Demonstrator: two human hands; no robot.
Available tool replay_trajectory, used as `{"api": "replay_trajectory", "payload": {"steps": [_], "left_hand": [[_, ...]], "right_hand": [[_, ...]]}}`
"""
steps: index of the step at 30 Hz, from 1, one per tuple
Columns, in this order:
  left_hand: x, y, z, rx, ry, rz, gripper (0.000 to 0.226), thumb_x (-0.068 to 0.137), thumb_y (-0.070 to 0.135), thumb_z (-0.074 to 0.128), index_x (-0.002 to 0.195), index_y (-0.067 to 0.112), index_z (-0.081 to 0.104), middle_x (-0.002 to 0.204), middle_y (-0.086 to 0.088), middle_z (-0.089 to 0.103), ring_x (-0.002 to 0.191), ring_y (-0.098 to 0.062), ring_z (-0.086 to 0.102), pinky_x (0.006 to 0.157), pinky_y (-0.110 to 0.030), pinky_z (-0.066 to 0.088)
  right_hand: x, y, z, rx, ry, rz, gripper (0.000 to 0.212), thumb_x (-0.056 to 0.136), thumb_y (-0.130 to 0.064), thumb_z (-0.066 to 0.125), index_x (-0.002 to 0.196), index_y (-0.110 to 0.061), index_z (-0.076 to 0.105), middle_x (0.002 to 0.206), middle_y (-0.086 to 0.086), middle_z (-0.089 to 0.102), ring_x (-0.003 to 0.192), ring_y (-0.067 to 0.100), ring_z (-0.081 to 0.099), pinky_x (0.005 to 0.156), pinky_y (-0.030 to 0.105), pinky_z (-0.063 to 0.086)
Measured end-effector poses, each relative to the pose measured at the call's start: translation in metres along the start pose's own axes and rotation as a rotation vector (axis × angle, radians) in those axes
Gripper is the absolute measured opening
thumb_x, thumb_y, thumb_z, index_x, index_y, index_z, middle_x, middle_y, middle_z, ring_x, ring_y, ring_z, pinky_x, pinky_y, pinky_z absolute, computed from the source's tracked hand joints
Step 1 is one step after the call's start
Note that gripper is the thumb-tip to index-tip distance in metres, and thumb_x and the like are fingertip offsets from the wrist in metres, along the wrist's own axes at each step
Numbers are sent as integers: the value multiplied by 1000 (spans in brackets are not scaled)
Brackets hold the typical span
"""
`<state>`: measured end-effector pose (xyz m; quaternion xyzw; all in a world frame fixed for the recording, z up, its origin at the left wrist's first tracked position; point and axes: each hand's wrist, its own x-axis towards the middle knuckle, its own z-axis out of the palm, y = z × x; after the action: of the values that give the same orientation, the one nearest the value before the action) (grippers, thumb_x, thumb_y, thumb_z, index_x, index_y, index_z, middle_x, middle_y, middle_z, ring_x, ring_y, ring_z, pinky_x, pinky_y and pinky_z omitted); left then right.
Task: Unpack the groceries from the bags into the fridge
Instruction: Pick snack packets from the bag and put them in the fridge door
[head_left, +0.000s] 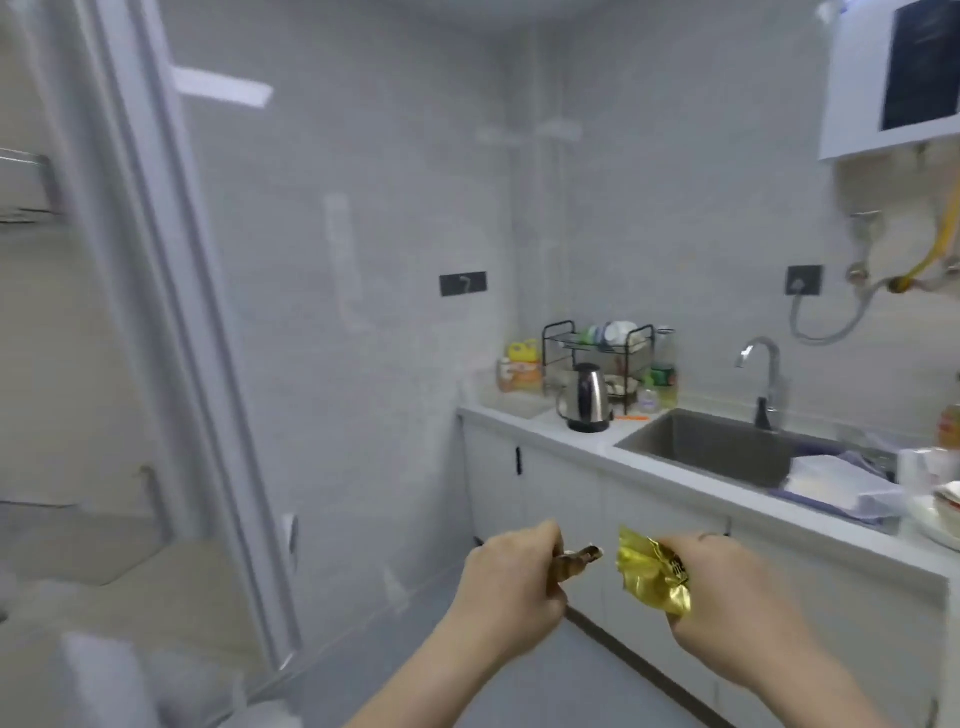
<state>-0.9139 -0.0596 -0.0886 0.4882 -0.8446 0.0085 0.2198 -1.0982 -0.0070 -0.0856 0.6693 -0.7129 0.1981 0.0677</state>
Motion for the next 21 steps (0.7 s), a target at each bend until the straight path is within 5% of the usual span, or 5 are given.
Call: {"api": "replay_trajectory", "payload": {"steps": [6,9,14,21], "left_hand": [[-78,-142,-77,99,138,-243,20,81,22,48,101,23,50,102,4,63,98,-22,55,71,-30,39],[-123,-197,-123,36,245,-328,11,74,25,49,85,27,47,80,7,59,86,-21,57,65,-29,40],[-176,-257,-197,77,407,-322,20,70,29,50,89,28,55,76,6,63,74,-21,58,66,-32,47],[-187,-332,-275,206,452,-212,12,81,20,61,92,21,58,78,6,65,73,-22,59,65,-36,49]], "right_hand": [[40,-178,36,115,-40,-347,30,81,-24,48,109,-34,50,107,-11,53,112,10,49,69,24,34],[43,-261,38,167,-66,-505,22,80,-25,47,101,-30,49,95,-11,49,105,10,51,65,25,35],[42,-367,12,256,33,-690,18,84,-30,49,101,-35,50,87,-13,50,79,9,45,56,18,33],[64,-466,-19,331,167,-763,25,81,-29,53,105,-33,55,92,-12,55,85,16,50,69,29,45]]}}
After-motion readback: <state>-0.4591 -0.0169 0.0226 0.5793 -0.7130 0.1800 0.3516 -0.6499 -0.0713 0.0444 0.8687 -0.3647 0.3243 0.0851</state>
